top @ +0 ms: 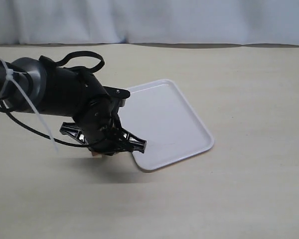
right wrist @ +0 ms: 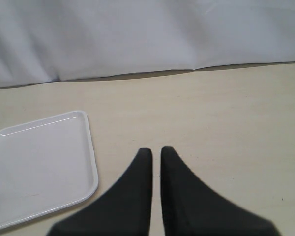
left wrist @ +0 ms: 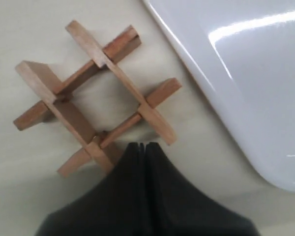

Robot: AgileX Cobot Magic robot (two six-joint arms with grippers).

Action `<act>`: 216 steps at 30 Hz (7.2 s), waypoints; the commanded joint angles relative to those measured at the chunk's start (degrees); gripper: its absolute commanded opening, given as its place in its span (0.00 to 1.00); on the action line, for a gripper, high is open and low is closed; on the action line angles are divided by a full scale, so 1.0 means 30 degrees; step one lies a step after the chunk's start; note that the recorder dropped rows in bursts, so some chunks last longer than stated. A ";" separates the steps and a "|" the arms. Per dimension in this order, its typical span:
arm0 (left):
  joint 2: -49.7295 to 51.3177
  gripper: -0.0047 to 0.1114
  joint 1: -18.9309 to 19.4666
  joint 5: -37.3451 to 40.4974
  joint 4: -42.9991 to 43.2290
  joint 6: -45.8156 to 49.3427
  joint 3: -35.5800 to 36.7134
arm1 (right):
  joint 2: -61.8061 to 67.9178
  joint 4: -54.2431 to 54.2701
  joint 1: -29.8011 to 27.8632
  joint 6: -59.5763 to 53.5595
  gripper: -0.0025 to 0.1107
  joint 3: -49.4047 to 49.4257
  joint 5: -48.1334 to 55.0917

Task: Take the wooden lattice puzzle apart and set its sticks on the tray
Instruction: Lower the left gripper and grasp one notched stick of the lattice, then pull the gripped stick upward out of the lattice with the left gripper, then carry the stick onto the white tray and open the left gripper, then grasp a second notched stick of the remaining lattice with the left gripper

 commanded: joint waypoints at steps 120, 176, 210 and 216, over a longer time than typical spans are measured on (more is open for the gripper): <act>-0.2188 0.04 0.4641 0.2329 -0.3825 2.1804 -0.1657 | -0.0088 0.0081 -0.0137 -0.0077 0.07 0.0060 0.0090; -0.0388 0.44 0.6898 0.3790 -0.3869 1.9759 -0.2749 | -0.0088 0.0081 -0.0137 -0.0077 0.07 0.0060 0.0090; 0.2129 0.04 0.6859 0.1137 -0.5674 2.1192 -0.2786 | -0.0088 0.0081 -0.0137 -0.0077 0.07 0.0060 0.0090; 0.1006 0.04 0.6859 0.1786 -0.5631 2.1192 -0.2786 | -0.0088 0.0081 -0.0137 -0.0077 0.07 0.0060 0.0090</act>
